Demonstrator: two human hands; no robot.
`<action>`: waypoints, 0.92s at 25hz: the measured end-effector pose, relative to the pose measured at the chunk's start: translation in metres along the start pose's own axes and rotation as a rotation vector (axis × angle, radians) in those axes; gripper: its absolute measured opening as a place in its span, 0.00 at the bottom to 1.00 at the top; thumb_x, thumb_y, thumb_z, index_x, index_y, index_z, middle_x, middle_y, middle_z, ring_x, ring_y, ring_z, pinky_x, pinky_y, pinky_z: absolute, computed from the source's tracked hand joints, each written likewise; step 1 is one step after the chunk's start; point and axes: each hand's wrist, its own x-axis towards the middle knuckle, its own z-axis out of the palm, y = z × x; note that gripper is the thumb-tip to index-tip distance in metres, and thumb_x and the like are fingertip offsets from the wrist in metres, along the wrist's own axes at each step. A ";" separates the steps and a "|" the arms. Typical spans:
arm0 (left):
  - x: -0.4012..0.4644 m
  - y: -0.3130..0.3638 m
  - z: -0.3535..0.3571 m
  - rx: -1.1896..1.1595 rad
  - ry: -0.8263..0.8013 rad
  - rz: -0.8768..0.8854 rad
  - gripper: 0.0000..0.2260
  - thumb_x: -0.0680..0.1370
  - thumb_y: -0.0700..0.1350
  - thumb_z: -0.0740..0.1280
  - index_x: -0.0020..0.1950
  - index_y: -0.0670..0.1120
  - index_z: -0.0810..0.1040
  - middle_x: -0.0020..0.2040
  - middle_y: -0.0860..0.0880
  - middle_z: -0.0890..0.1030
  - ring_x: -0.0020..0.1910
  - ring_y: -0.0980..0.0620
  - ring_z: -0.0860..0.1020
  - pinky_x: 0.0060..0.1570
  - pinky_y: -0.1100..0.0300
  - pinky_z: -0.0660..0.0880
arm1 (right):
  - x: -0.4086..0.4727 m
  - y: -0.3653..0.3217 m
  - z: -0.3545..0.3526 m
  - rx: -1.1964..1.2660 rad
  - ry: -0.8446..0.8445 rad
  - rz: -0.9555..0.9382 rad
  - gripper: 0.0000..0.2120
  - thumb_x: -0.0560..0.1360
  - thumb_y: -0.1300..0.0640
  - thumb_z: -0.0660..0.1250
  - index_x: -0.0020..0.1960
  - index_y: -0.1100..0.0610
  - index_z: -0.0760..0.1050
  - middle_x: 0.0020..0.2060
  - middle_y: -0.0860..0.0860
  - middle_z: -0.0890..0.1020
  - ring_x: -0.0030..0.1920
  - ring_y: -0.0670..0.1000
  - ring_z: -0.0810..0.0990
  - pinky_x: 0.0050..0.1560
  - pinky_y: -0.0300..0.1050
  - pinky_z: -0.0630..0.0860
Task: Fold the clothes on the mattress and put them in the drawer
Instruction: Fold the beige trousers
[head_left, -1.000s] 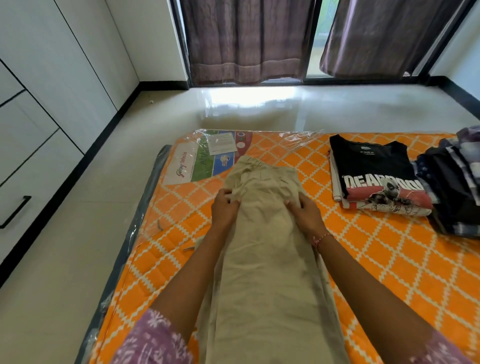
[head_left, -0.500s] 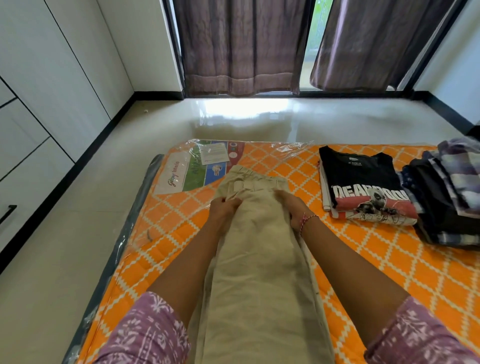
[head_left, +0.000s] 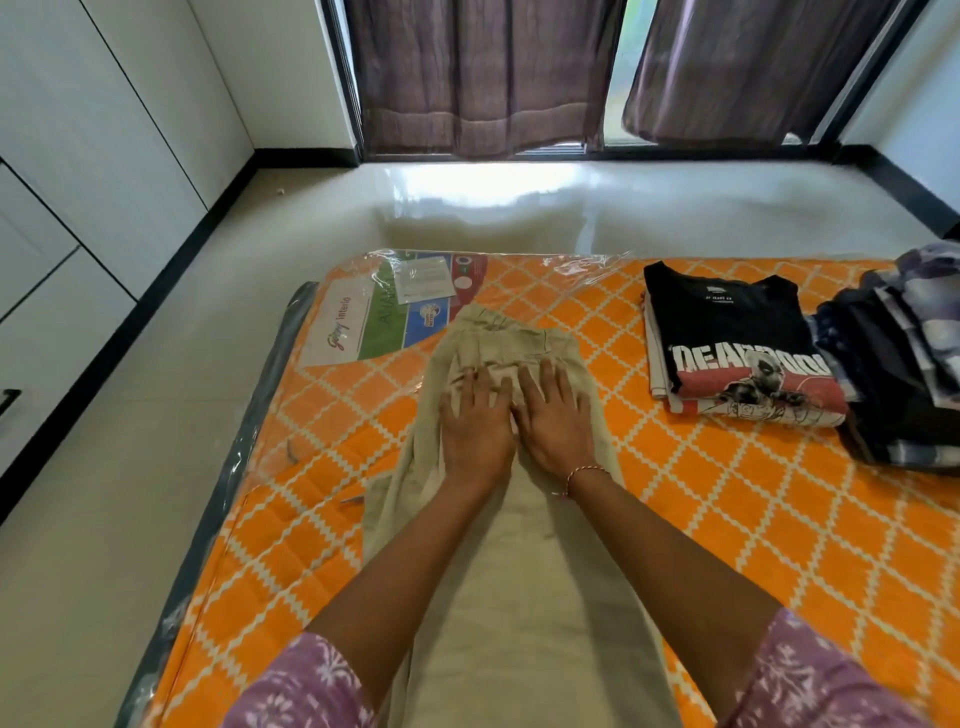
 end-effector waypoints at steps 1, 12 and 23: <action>-0.011 -0.002 0.004 0.088 -0.080 0.040 0.23 0.83 0.48 0.50 0.78 0.52 0.49 0.79 0.46 0.47 0.78 0.48 0.45 0.72 0.44 0.47 | -0.006 0.005 0.000 -0.045 -0.082 0.004 0.26 0.82 0.45 0.48 0.78 0.47 0.44 0.78 0.54 0.42 0.77 0.55 0.41 0.74 0.60 0.46; -0.216 -0.054 0.014 0.086 -0.186 0.201 0.30 0.79 0.62 0.56 0.77 0.51 0.54 0.78 0.44 0.51 0.77 0.44 0.50 0.73 0.45 0.43 | -0.198 0.030 0.017 -0.232 -0.150 0.004 0.30 0.79 0.36 0.47 0.78 0.44 0.43 0.78 0.53 0.42 0.77 0.52 0.40 0.72 0.62 0.43; -0.247 -0.045 -0.056 0.063 -0.600 0.244 0.20 0.81 0.45 0.56 0.73 0.40 0.66 0.69 0.37 0.69 0.67 0.41 0.69 0.63 0.53 0.66 | -0.273 0.024 -0.033 -0.201 -0.333 -0.226 0.19 0.79 0.50 0.58 0.68 0.54 0.71 0.68 0.56 0.73 0.66 0.54 0.72 0.59 0.46 0.68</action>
